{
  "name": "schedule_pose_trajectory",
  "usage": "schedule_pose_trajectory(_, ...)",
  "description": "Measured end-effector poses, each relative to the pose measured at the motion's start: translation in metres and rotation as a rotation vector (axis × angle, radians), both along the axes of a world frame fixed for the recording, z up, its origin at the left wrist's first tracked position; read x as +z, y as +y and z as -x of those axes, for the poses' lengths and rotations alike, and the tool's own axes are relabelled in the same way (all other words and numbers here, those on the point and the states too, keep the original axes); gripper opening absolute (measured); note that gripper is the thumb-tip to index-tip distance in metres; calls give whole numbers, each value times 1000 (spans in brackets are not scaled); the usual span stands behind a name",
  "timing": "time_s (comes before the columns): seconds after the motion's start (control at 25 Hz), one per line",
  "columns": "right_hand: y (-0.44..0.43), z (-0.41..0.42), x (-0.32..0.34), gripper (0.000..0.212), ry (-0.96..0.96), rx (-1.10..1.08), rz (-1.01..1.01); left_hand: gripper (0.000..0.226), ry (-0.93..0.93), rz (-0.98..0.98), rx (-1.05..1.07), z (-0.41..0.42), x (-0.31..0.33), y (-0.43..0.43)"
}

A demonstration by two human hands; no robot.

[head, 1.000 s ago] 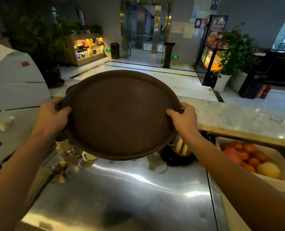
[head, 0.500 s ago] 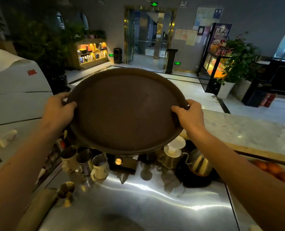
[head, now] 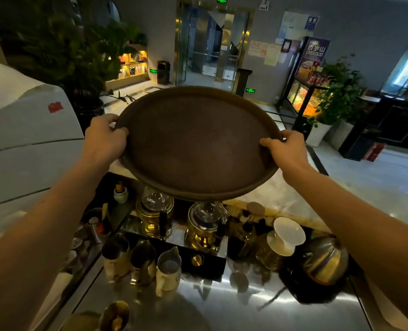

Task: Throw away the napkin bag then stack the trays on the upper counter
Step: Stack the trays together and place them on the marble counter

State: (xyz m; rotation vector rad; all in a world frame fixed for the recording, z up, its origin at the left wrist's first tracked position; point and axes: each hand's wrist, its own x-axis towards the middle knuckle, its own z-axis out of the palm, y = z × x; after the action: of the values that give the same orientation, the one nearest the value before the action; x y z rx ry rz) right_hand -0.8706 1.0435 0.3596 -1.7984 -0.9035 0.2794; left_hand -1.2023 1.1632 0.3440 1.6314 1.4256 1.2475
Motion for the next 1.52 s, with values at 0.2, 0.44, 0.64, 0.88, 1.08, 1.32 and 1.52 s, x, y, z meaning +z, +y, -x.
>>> schedule_pose_trajectory(0.2, 65, 0, -1, 44, 10, -22, 30, 38, -8, 52, -5, 0, -4, 73)
schedule_pose_trajectory(0.44, 155, -12, -12, 38, 13, -49, 88, 43, -3, 91, -15, -13, -8, 165)
schedule_pose_trajectory(0.64, 230, -28, -43, 36, 17, -79, 150, 48, 116, 134, 2, -29, -29, 237)
schedule_pose_trajectory(0.88, 308, -25, -96, 29, 0, -48, 228, 34, 209, 123, 70, -33, -79, 301)
schedule_pose_trajectory(1.08, 346, -15, -151, 29, -73, 25, 313, 30, 355, 153, 146, -28, -135, 333)
schedule_pose_trajectory(1.32, 365, 1, -194, 29, -120, 90, 418, 27, 534, 144, 173, -12, -175, 349)
schedule_pose_trajectory(1.52, 373, 7, -209, 30, -196, 105, 476, 26, 612, 124, 191, -8, -188, 355)
